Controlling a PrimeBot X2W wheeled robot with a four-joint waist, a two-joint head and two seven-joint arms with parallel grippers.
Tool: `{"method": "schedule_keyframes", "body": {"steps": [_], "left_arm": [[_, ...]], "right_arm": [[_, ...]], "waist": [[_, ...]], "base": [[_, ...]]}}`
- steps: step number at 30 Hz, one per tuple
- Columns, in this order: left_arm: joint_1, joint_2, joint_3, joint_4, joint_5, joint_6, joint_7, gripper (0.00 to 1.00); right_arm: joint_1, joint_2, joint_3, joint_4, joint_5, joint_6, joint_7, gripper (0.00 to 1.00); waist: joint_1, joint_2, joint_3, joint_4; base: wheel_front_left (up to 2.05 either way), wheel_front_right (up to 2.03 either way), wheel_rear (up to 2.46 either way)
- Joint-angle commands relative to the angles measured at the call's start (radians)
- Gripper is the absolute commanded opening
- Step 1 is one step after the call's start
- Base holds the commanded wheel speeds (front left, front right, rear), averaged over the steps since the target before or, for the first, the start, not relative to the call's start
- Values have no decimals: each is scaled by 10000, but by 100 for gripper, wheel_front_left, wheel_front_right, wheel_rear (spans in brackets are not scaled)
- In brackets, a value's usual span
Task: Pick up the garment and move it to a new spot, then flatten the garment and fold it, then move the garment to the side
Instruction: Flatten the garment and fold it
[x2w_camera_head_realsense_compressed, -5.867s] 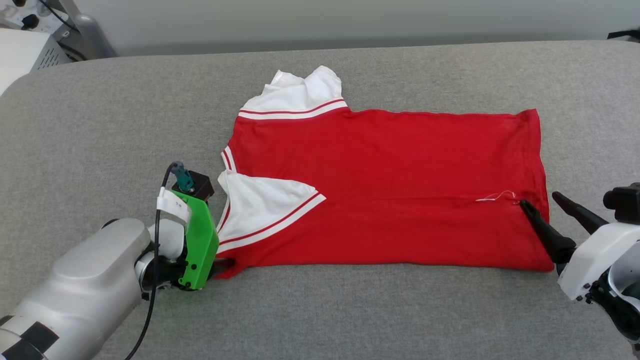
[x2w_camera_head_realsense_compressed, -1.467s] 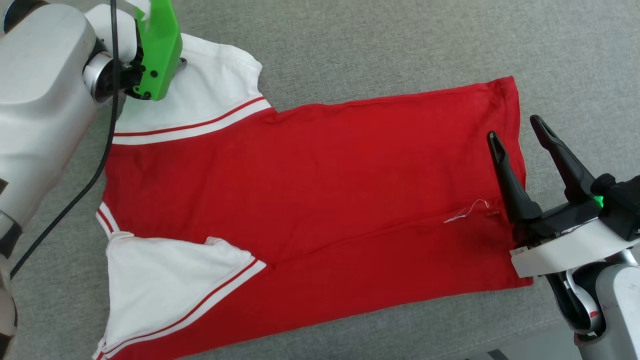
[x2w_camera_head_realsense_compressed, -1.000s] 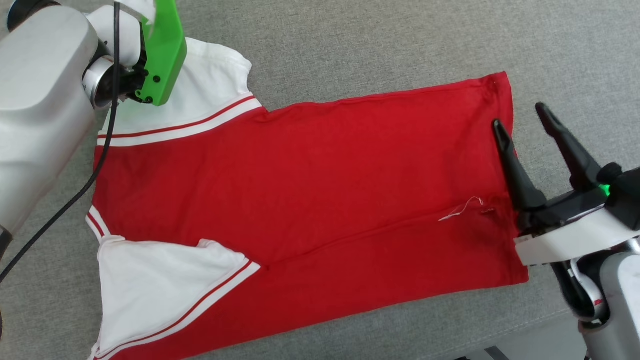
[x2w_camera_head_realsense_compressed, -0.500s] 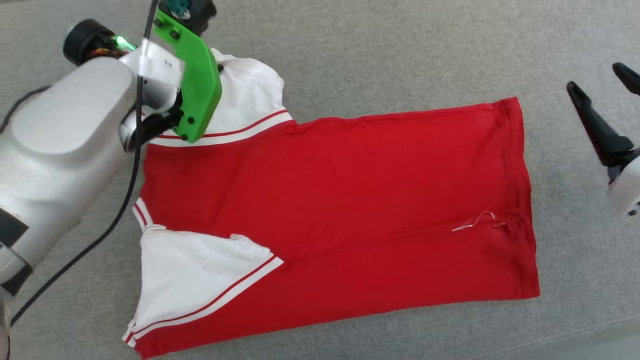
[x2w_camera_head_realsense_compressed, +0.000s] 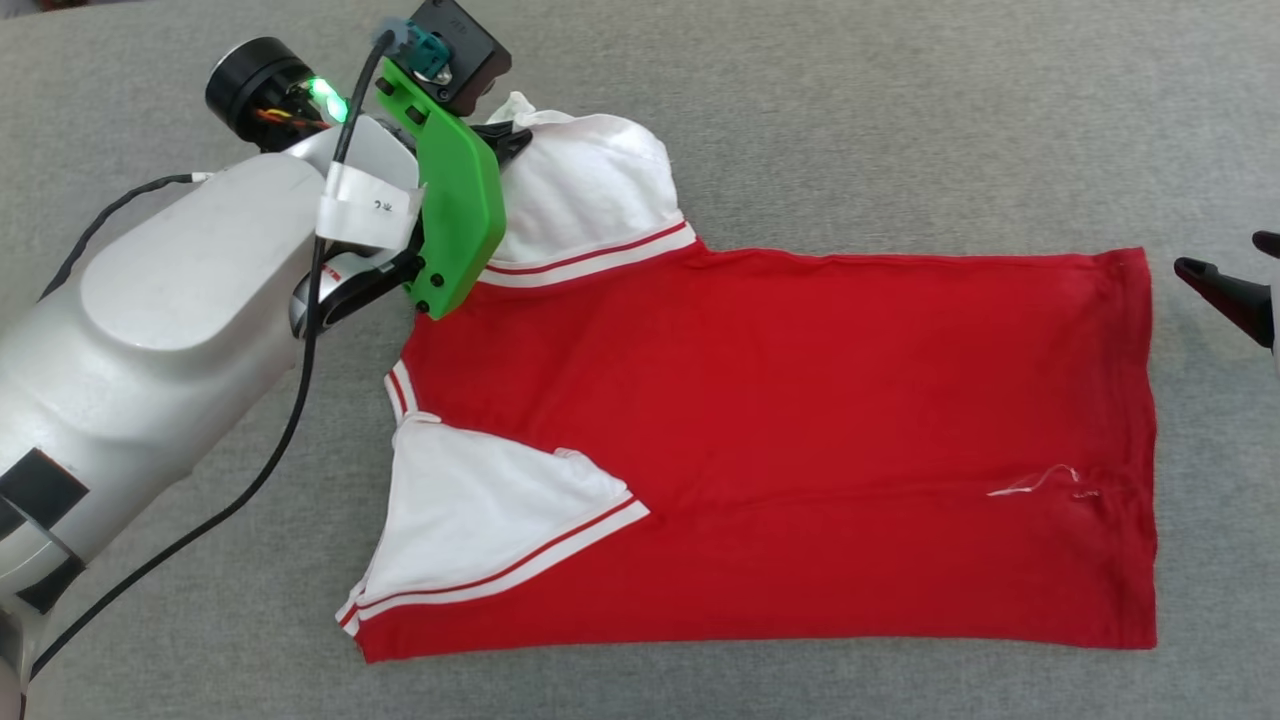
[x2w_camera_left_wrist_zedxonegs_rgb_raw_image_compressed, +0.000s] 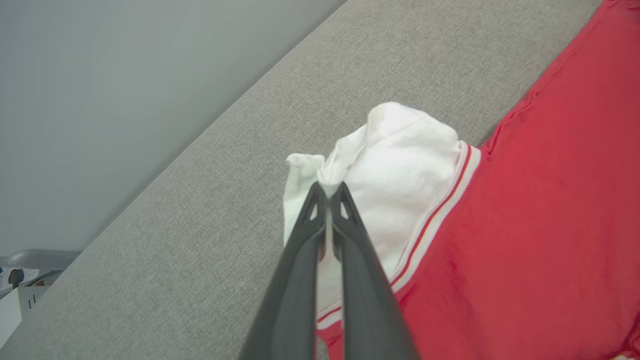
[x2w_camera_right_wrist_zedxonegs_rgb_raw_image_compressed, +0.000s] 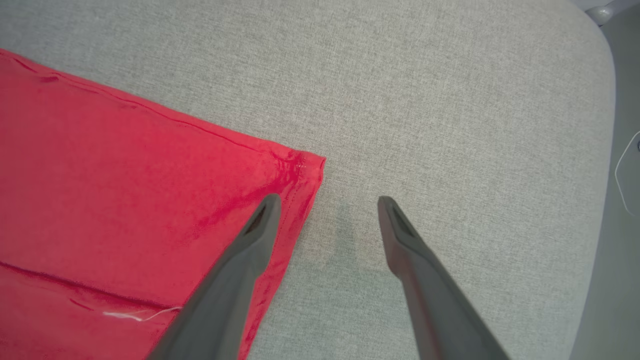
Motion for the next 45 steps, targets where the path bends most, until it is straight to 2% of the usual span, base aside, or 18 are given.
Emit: {"method": "schedule_keyframes", "body": {"steps": [1,8,14,17,18,19,20,21,27,33,40,45], "left_arm": [[71,-19,18,-74,122,-26,-97,0],[-122,-131,21,-365,295,5,-206,0],[-190,-162,25,-406,341,10,-298,0],[-125,-128,25,-350,327,8,-337,0],[-81,-111,25,-320,316,8,-356,0],[-41,-94,24,-298,310,7,-368,0],[14,-76,25,-274,296,7,-414,0],[63,-66,26,-252,275,7,-447,0],[550,120,43,-257,160,98,-789,0],[1447,427,36,-662,154,323,-1080,0],[2909,907,27,-1501,104,901,-1348,0],[4000,1323,24,-2212,-69,1405,-1545,0]], "right_arm": [[-286,132,147,289,20,-9,81,100],[-774,808,720,1895,-174,-9,-225,100],[-539,1302,1306,3223,-141,-9,-1050,100],[-464,1393,1522,3457,73,-9,-1509,100],[-449,1390,1658,3482,145,-9,-1649,93],[-463,1370,1737,3472,190,-9,-1824,42],[-492,1328,1809,3452,232,-9,-2080,9],[-505,1287,1871,3422,275,-9,-2261,0],[-492,856,2180,2912,468,-9,-3666,0],[292,355,2409,2138,634,-9,-4752,0],[1755,-199,2228,1202,637,-9,-5478,0],[2753,-294,1954,645,521,-9,-5684,0]], "waist": [[0,0,168,268],[0,0,560,556],[0,0,737,656],[0,0,686,614],[0,0,628,585],[0,0,576,557],[0,0,499,526],[0,0,428,503],[0,0,-222,372],[0,0,-1050,377],[0,0,-1903,472],[0,0,-2325,466]], "base": [[0,0,0],[0,0,0],[0,0,0],[0,0,0],[0,0,0],[0,0,0],[0,0,0],[0,0,0],[0,0,0],[0,0,0],[0,0,0],[0,0,0]]}}
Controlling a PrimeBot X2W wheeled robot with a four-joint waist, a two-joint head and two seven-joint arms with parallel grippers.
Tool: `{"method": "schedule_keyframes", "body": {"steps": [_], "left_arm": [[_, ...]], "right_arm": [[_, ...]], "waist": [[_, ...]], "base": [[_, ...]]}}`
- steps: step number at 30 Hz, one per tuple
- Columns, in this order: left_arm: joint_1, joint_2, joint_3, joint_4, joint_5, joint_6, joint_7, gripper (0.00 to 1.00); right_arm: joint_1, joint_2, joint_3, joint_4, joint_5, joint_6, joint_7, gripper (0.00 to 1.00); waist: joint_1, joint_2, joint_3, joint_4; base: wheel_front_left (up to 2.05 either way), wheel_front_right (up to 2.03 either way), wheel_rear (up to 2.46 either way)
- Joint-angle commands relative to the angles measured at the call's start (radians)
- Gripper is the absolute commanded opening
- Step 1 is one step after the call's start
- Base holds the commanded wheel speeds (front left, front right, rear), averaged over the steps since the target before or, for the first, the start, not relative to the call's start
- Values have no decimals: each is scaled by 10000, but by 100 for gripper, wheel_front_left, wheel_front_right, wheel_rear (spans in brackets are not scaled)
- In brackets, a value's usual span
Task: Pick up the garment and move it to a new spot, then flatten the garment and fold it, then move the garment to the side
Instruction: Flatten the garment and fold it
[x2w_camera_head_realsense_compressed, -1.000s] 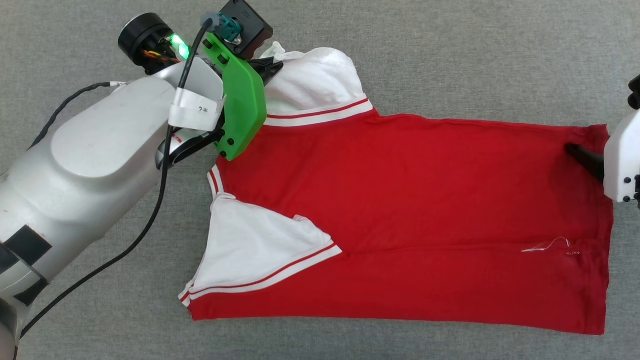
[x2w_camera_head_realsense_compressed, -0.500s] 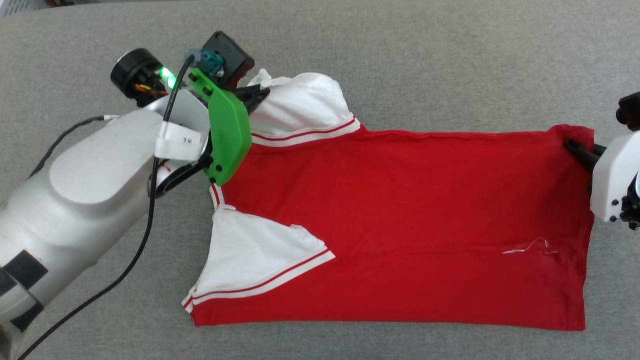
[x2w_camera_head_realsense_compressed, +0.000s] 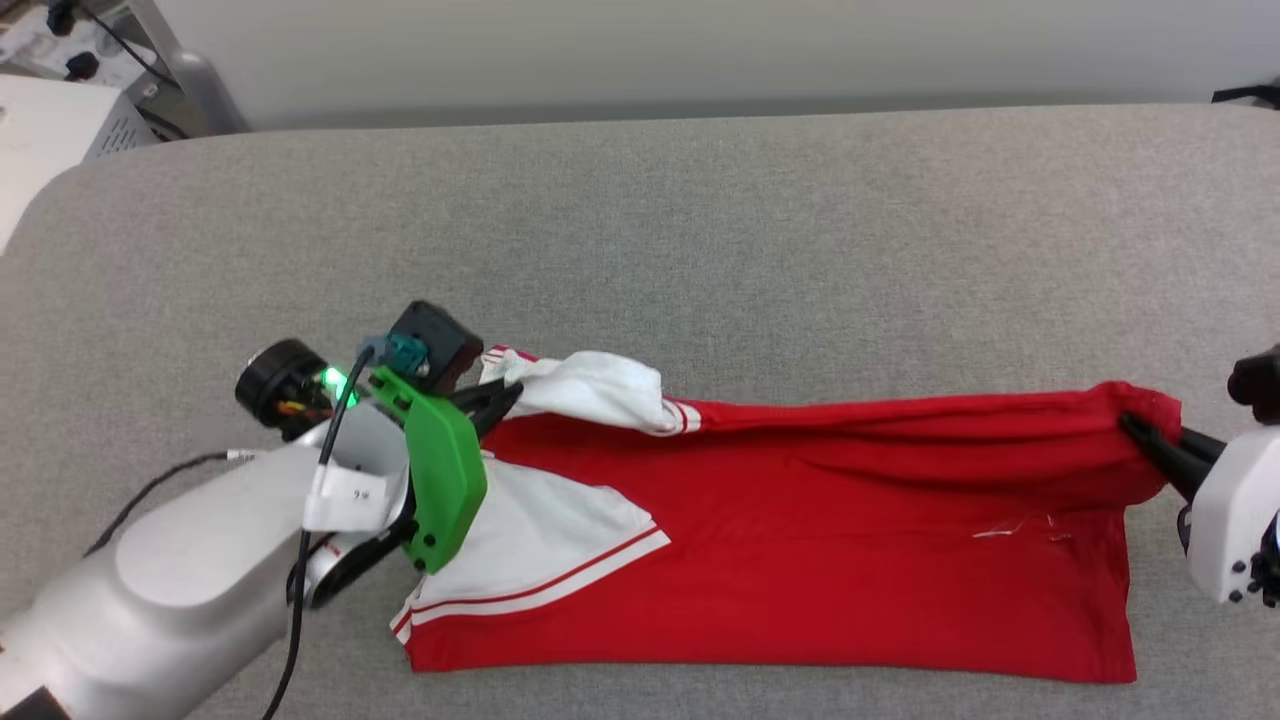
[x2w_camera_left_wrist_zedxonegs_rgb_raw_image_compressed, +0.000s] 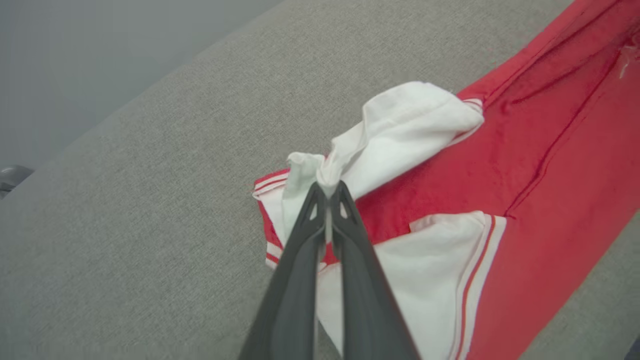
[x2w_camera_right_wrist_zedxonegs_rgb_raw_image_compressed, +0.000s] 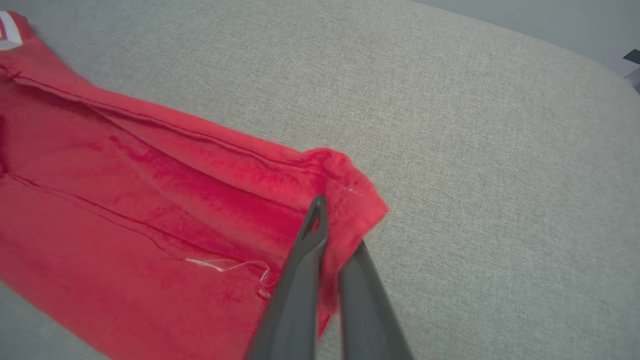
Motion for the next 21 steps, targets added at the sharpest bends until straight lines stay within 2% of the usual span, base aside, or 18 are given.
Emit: {"method": "schedule_keyframes", "body": {"steps": [1,10,14,21], "left_arm": [[367,141,22,-157,-39,142,-80,0],[2014,689,18,-1206,-386,939,-279,0],[2593,727,16,-1225,-487,1053,-294,0],[3140,466,15,-708,-645,1056,-435,0]], "right_arm": [[301,-25,-93,-127,-85,-7,-109,0],[2044,205,-759,-824,-337,-7,-277,0],[2652,394,-981,-892,-302,-7,-257,0],[3234,875,-1092,-578,-300,-7,-417,0]], "waist": [[1,0,-373,30],[1,0,-634,101],[1,0,-582,90],[1,0,-326,108]], "base": [[0,0,0],[0,0,0],[0,0,0],[0,0,0]]}}
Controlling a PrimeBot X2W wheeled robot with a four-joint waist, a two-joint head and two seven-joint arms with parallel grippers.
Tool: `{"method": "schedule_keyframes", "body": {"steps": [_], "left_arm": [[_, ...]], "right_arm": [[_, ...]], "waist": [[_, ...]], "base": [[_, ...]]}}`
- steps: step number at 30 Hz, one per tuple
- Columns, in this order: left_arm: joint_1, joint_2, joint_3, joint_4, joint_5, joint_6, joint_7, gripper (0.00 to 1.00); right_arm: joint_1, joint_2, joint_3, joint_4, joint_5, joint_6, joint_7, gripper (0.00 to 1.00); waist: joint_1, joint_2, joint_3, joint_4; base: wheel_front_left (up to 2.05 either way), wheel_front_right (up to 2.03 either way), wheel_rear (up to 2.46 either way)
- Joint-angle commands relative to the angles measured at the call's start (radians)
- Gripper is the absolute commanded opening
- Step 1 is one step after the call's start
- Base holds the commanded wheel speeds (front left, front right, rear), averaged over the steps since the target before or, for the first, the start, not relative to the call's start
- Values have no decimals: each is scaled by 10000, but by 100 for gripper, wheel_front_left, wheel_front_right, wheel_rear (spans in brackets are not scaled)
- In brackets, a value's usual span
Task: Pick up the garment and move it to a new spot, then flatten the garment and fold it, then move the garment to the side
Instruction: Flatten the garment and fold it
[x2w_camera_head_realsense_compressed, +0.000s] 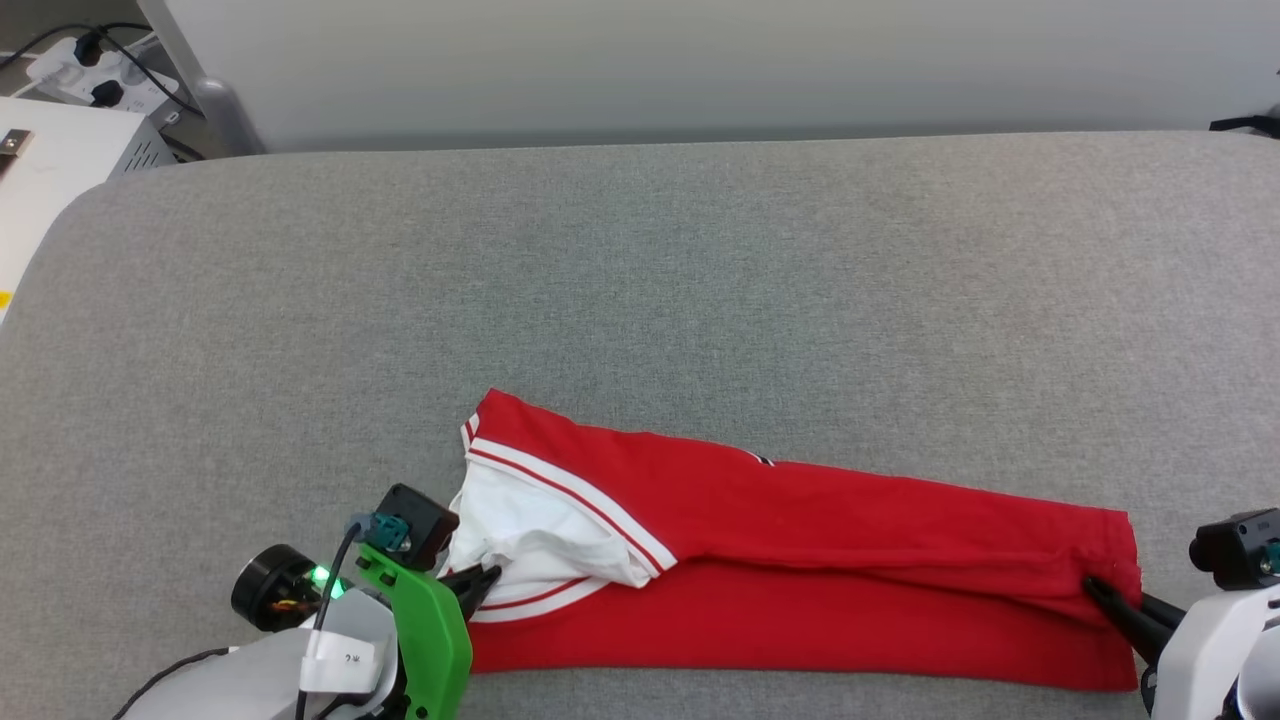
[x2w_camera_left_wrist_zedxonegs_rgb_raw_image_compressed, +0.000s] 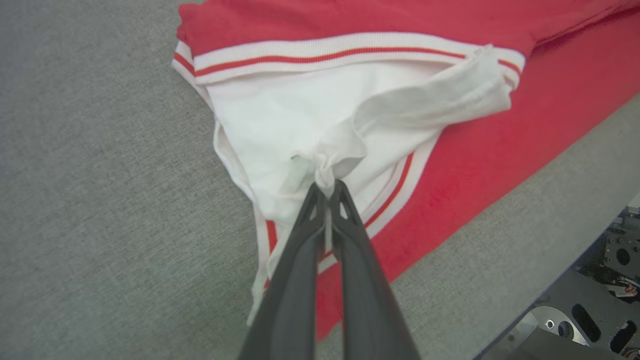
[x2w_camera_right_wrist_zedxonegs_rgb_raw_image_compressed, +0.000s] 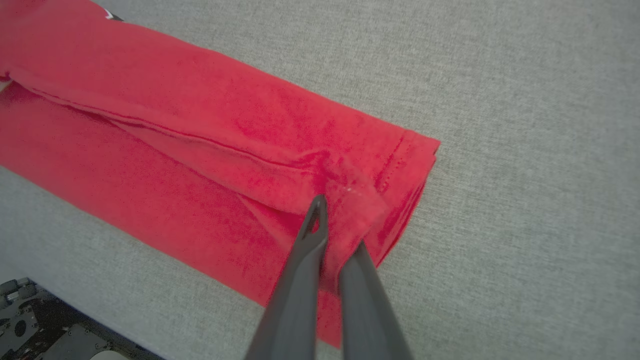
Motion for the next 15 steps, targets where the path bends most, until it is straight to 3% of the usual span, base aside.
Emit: {"method": "schedule_keyframes", "body": {"steps": [1,4,5,15], "left_arm": [[223,-90,31,120,-79,12,-95,0],[327,-215,68,376,-95,46,-323,0],[456,-318,234,545,-67,259,-816,100],[914,-176,1161,156,171,1703,-2717,100]], "right_arm": [[188,104,-19,77,16,-7,-109,0],[300,199,2,165,34,-7,-244,0],[378,420,-240,148,360,-7,-483,100],[546,-193,-1429,-1203,677,-7,-264,100]], "waist": [[1,0,59,24],[1,0,57,11],[1,0,-40,-18],[1,0,-512,-6]], "base": [[0,0,0],[0,0,0],[0,0,0],[0,0,0]]}}
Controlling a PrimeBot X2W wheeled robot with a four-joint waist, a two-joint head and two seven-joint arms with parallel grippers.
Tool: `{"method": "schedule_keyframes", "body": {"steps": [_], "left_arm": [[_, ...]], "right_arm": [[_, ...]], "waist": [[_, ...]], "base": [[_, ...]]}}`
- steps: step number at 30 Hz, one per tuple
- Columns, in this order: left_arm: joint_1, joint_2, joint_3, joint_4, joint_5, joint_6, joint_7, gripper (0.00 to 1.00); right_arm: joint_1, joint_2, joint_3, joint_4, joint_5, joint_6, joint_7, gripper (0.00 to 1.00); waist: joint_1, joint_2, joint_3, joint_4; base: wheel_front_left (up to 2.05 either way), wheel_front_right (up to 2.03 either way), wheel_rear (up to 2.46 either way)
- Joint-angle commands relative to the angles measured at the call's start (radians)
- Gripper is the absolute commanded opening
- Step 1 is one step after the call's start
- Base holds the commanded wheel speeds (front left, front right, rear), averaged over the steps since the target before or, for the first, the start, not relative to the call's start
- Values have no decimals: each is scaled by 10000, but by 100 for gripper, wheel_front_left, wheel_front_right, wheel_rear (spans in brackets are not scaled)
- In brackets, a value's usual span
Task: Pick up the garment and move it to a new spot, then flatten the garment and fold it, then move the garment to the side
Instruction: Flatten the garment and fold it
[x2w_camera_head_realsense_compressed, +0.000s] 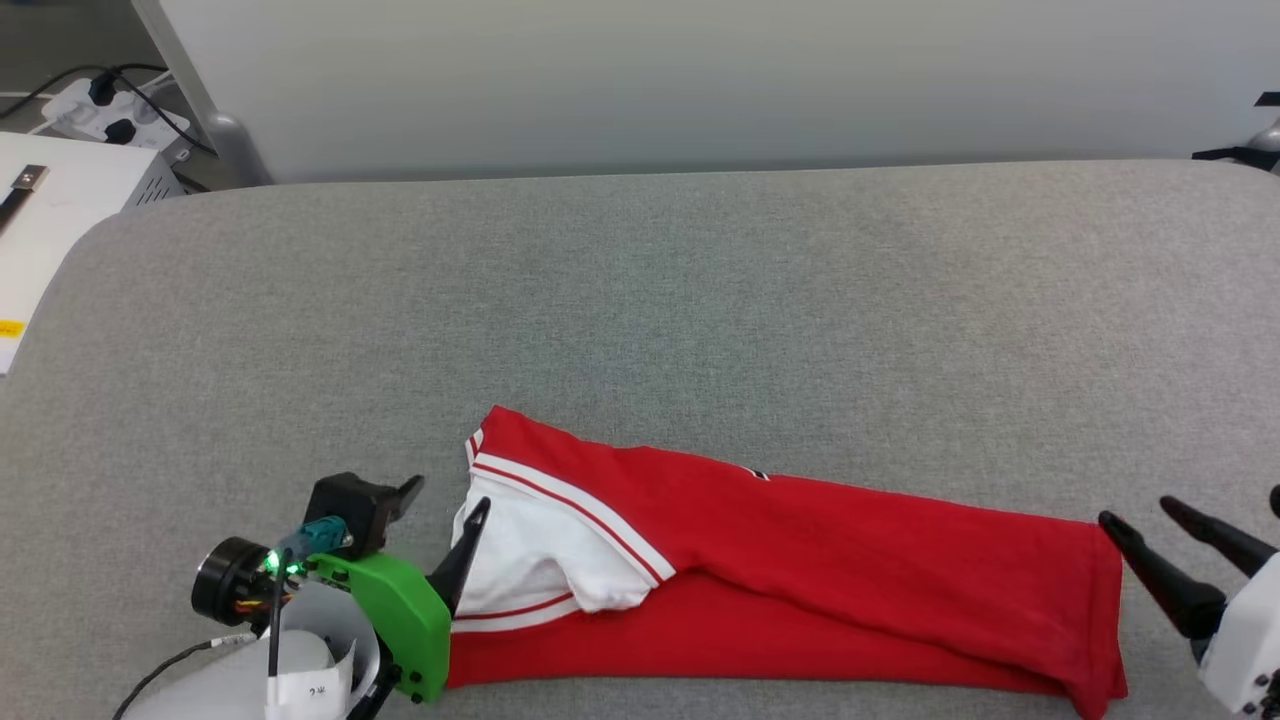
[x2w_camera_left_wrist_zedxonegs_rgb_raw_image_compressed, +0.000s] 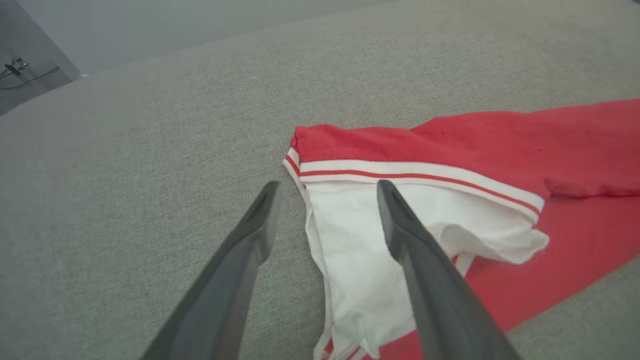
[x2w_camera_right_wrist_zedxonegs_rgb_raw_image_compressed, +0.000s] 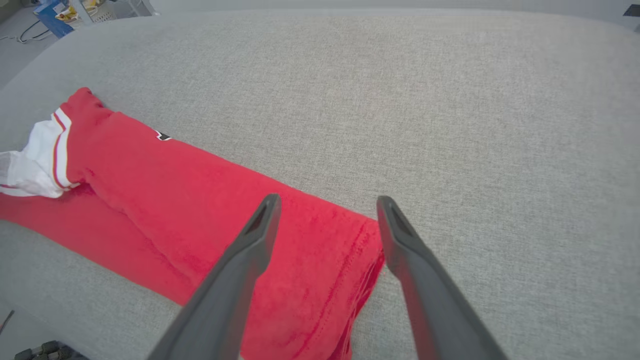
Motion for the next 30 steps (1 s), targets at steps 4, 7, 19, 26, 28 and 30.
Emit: {"method": "schedule_keyframes", "body": {"steps": [4,7,19,26,28,30], "left_arm": [[404,88,587,-254,369,708,-494,100],[646,43,1081,-340,676,1103,-605,100],[2659,-1096,4829,-1190,3556,1672,-632,100],[3608,-2016,6512,-1371,5032,1202,-633,100],[3811,-2311,6908,-1382,5365,1009,-633,100],[3994,-2599,7292,-1386,5694,800,-633,100]], "right_arm": [[214,-286,-774,-221,332,-6,561,100],[377,-294,-1255,-24,1038,-6,1241,100],[852,249,-1777,1354,2320,-6,3300,100],[600,824,-1356,1736,2293,-6,3319,100],[478,972,-1188,1859,2292,-6,3264,100],[338,1090,-976,1985,2251,-6,3208,100]], "waist": [[1,0,-99,124],[1,0,-90,217],[1,0,279,722],[1,0,455,945],[1,0,482,994],[1,0,496,1039]], "base": [[0,0,0],[0,0,0],[0,0,0],[0,0,0],[0,0,0],[0,0,0]]}}
